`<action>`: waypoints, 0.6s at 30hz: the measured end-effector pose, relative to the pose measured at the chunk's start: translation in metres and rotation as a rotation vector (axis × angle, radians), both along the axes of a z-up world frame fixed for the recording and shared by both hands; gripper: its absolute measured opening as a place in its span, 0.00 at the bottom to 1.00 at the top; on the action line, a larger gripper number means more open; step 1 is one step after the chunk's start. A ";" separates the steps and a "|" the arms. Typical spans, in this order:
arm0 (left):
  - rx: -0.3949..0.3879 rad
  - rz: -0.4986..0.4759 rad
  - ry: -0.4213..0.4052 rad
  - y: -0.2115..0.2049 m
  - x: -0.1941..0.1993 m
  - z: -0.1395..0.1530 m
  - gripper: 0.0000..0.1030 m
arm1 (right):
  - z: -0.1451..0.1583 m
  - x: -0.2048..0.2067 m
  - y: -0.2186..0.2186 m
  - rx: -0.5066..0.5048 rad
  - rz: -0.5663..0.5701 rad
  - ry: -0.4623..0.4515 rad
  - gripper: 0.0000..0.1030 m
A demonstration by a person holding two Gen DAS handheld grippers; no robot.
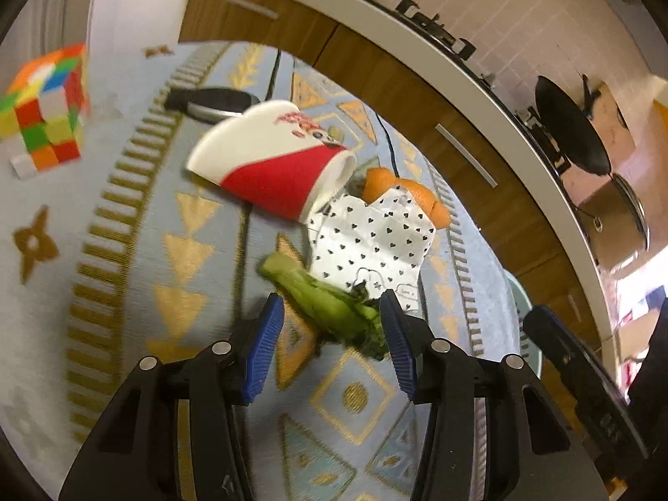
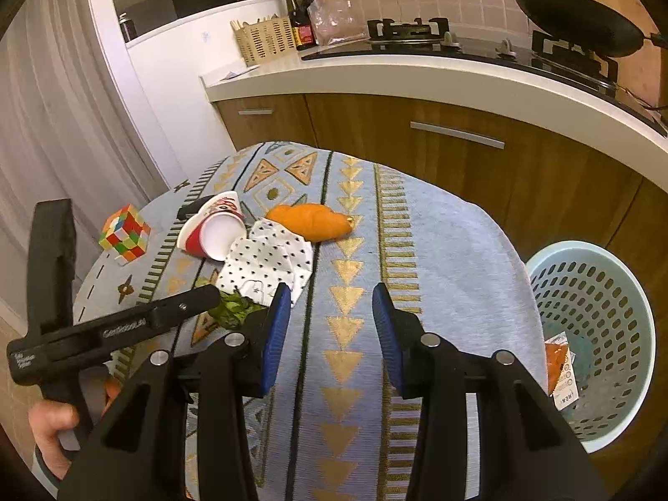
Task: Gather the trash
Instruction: 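Grasp another green stalk with the left tool while the right tool grasps the polka-dot napkin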
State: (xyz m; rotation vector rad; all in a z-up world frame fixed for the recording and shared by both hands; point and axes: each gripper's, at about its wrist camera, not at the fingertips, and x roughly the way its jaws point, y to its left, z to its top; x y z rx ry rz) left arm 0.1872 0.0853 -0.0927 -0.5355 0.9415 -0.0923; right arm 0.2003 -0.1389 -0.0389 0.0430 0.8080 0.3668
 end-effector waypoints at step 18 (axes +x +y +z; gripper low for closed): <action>0.069 -0.006 -0.030 -0.004 -0.006 0.010 0.16 | -0.039 0.074 0.032 -0.009 0.161 0.057 0.64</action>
